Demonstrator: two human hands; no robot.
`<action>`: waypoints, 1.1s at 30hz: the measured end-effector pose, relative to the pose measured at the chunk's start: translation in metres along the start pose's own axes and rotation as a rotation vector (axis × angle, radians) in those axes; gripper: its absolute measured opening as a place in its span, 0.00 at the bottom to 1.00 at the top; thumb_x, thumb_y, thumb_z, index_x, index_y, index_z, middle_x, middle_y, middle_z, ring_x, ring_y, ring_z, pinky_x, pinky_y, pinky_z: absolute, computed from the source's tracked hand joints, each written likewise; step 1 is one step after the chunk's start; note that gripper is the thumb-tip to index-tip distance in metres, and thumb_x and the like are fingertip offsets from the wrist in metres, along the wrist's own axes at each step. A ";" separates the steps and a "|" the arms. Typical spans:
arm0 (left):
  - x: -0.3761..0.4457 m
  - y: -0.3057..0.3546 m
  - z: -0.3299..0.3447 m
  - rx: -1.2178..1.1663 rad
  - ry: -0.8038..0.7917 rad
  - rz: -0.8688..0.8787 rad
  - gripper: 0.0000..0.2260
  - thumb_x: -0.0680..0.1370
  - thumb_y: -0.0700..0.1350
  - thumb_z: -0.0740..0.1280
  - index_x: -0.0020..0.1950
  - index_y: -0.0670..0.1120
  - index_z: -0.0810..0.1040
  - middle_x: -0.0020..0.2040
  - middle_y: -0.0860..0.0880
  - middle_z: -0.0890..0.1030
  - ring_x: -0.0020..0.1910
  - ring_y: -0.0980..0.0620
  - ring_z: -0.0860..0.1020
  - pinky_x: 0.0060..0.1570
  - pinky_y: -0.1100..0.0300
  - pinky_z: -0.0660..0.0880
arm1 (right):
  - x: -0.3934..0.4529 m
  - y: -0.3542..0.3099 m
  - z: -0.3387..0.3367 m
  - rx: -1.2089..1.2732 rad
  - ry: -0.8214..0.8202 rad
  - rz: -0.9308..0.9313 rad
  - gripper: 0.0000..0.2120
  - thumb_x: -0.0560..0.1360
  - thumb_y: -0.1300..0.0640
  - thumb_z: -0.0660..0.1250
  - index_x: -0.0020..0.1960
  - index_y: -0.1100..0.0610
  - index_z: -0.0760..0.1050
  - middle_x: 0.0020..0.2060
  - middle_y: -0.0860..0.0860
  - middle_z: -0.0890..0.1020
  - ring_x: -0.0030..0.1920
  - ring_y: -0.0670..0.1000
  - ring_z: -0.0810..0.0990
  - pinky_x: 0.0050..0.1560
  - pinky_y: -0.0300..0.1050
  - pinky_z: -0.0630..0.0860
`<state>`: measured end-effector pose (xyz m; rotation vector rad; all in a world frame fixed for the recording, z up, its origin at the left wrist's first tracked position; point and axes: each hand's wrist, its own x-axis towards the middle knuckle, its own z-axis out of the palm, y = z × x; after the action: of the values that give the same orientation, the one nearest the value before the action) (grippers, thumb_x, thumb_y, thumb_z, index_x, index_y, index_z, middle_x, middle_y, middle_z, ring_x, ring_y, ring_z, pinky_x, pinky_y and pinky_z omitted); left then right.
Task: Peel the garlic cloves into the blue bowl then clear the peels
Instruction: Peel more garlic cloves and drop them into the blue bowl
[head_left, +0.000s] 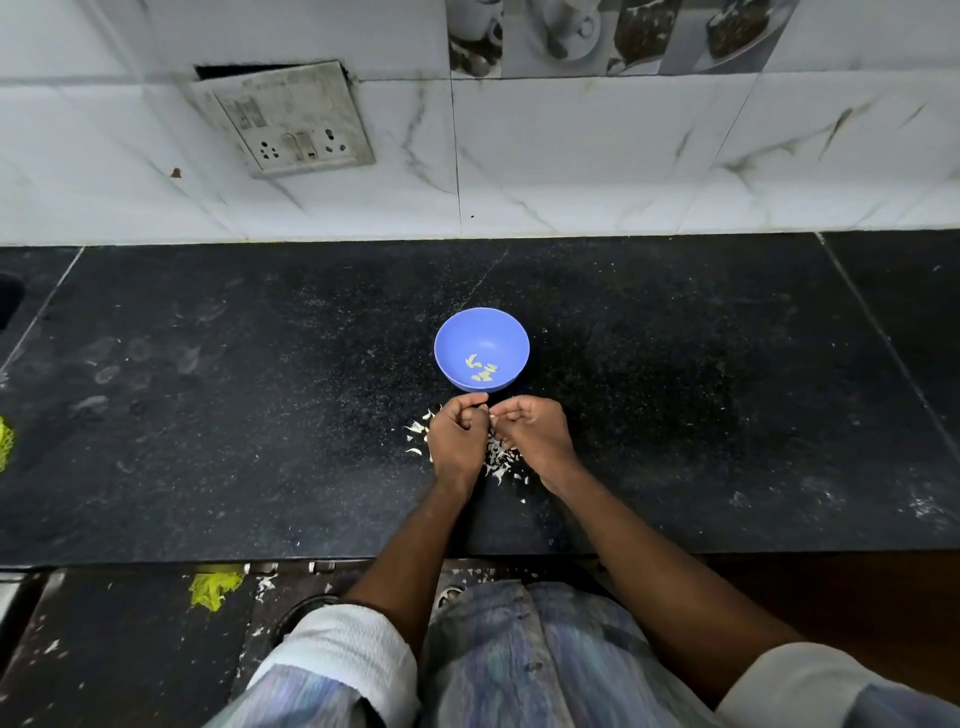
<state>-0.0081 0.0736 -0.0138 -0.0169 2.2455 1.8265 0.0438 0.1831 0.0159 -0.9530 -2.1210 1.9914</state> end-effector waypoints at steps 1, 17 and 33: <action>0.000 0.000 0.000 -0.002 -0.004 0.005 0.10 0.80 0.34 0.68 0.57 0.43 0.85 0.33 0.54 0.79 0.27 0.64 0.71 0.33 0.68 0.70 | 0.000 0.000 0.001 -0.009 0.011 -0.004 0.06 0.74 0.69 0.71 0.46 0.60 0.83 0.34 0.54 0.85 0.33 0.47 0.83 0.33 0.39 0.77; -0.004 0.000 -0.011 0.321 -0.035 0.268 0.18 0.75 0.29 0.65 0.51 0.50 0.86 0.47 0.55 0.85 0.46 0.59 0.82 0.50 0.66 0.76 | 0.010 0.011 -0.003 -0.051 0.168 -0.008 0.06 0.77 0.68 0.70 0.47 0.58 0.82 0.36 0.55 0.86 0.34 0.49 0.84 0.40 0.47 0.84; -0.014 0.007 -0.023 0.391 -0.033 0.258 0.13 0.72 0.32 0.67 0.43 0.50 0.83 0.40 0.56 0.83 0.39 0.58 0.80 0.43 0.67 0.74 | -0.001 0.008 0.003 -0.063 0.223 -0.044 0.06 0.76 0.67 0.70 0.48 0.58 0.83 0.38 0.53 0.86 0.33 0.45 0.84 0.34 0.37 0.77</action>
<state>-0.0001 0.0506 0.0004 0.3853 2.6401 1.4454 0.0462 0.1801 0.0081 -1.0720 -2.0739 1.7174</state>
